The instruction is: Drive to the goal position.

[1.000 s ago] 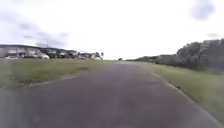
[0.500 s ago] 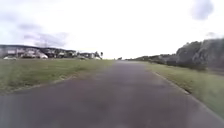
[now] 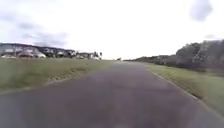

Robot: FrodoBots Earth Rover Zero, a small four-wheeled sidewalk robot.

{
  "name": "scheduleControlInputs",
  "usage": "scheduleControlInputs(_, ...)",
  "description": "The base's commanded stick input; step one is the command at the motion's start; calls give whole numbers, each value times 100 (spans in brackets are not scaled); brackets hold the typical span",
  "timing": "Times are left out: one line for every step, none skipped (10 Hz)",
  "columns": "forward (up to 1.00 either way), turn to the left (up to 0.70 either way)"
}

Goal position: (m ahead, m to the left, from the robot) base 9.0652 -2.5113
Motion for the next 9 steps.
scheduleControlInputs(70,2)
scheduleControlInputs(70,2)
scheduleControlInputs(70,2)
scheduleControlInputs(70,2)
scheduleControlInputs(70,2)
scheduleControlInputs(70,2)
scheduleControlInputs(70,2)
scheduleControlInputs(70,2)
scheduleControlInputs(70,2)
